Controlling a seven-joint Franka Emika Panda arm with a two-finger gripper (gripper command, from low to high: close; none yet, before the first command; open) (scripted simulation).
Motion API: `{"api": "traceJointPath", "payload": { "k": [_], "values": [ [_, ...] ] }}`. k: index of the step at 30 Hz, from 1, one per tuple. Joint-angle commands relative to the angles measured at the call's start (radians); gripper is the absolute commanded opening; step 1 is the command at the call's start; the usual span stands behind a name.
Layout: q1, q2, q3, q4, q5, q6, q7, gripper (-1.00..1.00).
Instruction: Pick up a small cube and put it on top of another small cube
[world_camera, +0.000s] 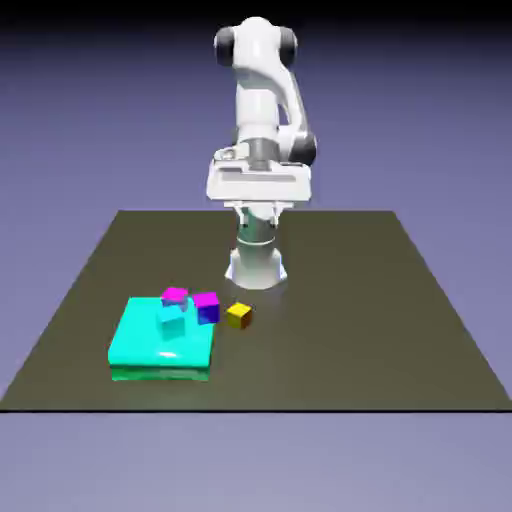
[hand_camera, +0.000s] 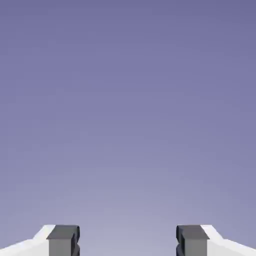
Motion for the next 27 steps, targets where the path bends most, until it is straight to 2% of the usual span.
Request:
{"api": "traceJointPath", "payload": {
  "k": [1, 13, 25, 26, 27],
  "values": [
    [-0.02, 0.035, 0.023, -0.011, -0.044, -0.04, -0.025, 0.0],
    [-0.245, 0.434, 0.289, -0.139, -0.545, -0.503, -0.311, 0.0],
    [-0.251, 0.737, 0.118, -0.068, -1.012, -0.373, 0.025, 0.0],
    [-0.251, 0.737, 0.118, -0.068, -1.012, -0.373, 0.025, -1.0],
    [-0.251, 0.737, 0.118, -0.068, -1.012, -0.373, 0.025, -1.0]
  ]
}}
